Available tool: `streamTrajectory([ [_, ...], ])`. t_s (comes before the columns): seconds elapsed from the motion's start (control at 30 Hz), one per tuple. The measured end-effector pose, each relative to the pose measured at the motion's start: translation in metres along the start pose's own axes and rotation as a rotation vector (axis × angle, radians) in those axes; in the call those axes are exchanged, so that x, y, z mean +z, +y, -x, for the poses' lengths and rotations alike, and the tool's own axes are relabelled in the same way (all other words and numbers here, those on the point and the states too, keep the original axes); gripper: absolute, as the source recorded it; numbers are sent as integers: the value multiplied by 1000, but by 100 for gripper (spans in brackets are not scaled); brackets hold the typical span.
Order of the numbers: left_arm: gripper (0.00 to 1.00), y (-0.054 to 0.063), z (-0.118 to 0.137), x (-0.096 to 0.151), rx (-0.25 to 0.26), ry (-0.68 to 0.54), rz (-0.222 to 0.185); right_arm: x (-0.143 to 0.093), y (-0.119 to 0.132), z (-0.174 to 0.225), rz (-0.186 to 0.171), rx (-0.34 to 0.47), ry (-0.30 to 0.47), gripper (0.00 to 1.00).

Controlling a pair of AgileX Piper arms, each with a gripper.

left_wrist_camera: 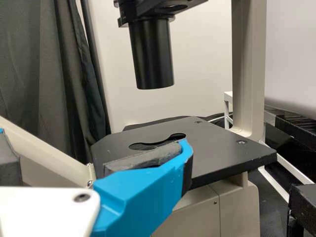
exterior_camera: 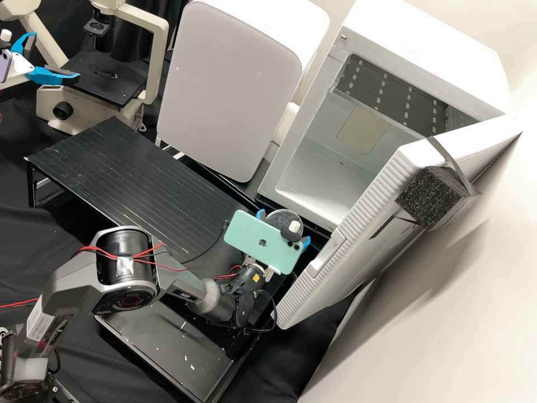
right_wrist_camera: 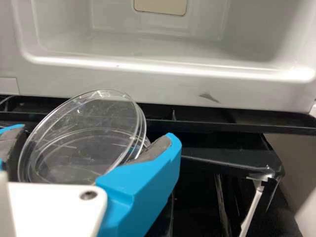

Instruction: Take the petri dish out of the incubator

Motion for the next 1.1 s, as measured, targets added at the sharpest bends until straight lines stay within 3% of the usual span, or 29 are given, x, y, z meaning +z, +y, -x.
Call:
streamTrajectory([
  [0.67,100,0,0,0,0,0,0,14,-5,28,-64,38,25,0],
  [1.1,100,0,0,0,0,0,0,18,-4,43,-67,47,19,0],
])
